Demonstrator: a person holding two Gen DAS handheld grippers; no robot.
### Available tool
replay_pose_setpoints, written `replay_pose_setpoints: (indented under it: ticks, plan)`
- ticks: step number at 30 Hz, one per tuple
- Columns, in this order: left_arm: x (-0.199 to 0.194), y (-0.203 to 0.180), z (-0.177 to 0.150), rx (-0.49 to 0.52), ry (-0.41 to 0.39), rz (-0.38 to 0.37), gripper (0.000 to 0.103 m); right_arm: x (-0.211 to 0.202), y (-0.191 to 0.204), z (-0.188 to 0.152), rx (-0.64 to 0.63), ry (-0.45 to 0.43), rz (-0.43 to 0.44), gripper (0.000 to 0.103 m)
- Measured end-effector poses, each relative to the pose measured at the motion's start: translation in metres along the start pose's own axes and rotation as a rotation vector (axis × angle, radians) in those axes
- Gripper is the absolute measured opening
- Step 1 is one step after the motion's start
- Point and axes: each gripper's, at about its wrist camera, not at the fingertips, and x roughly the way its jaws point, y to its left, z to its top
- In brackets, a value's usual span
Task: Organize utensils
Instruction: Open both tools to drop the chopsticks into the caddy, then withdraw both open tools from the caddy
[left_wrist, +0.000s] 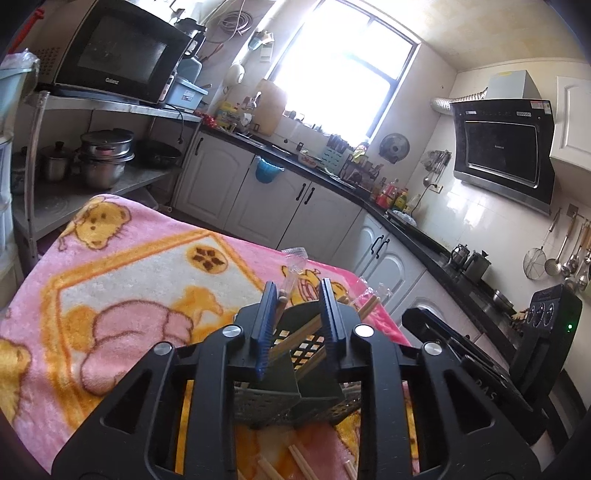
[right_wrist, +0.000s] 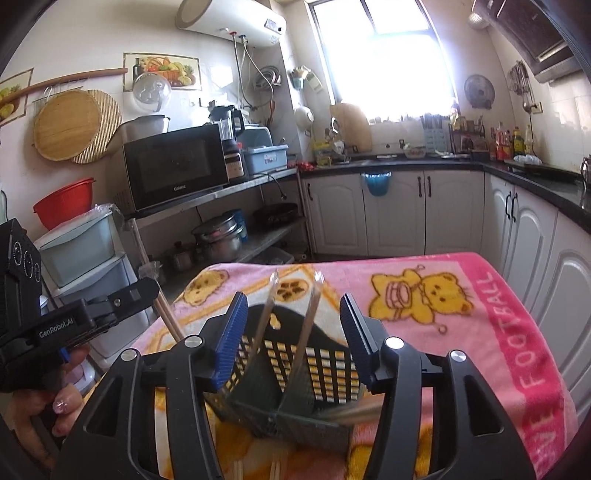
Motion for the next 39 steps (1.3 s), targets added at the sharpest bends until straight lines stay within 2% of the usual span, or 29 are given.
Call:
replay_pose_setpoints:
  ticks: [2,4,11,13,18,20,29,33,39]
  plan:
    - [-0.003,-0.002,-0.002,0.003,0.003,0.015,0.023,-0.005,-0.001,-0.003,-0.002,0.013,0.009,0.052]
    - [-0.007,-0.003,-0.002,0.001,0.003,0.013,0.034,-0.010,0.000,-0.004,-0.008,0.015,0.006,0.056]
    - [-0.023,-0.006,-0.004,-0.008,-0.016,0.007,0.051,-0.024,0.002,-0.004,-0.036,0.013,0.009,0.062]
    - [-0.029,-0.006,-0.005,-0.014,-0.025,0.009,0.059,-0.028,0.004,-0.003,-0.048,0.012,0.012,0.063]
    - [-0.038,-0.003,-0.009,-0.032,-0.023,0.027,0.064,-0.039,0.008,-0.005,-0.069,0.011,0.018,0.064]
    - [-0.041,-0.002,-0.010,-0.035,-0.018,0.033,0.072,-0.043,0.011,-0.005,-0.077,0.010,0.019,0.064]
    - [-0.049,0.000,-0.025,-0.038,0.014,0.056,0.077,-0.059,0.020,-0.013,-0.112,0.025,0.046,0.064]
    - [-0.048,0.002,-0.031,-0.046,0.032,0.065,0.083,-0.064,0.023,-0.021,-0.128,0.044,0.052,0.065]
    - [-0.049,0.004,-0.043,-0.047,0.062,0.069,0.086,-0.066,0.022,-0.036,-0.127,0.092,0.057,0.065]
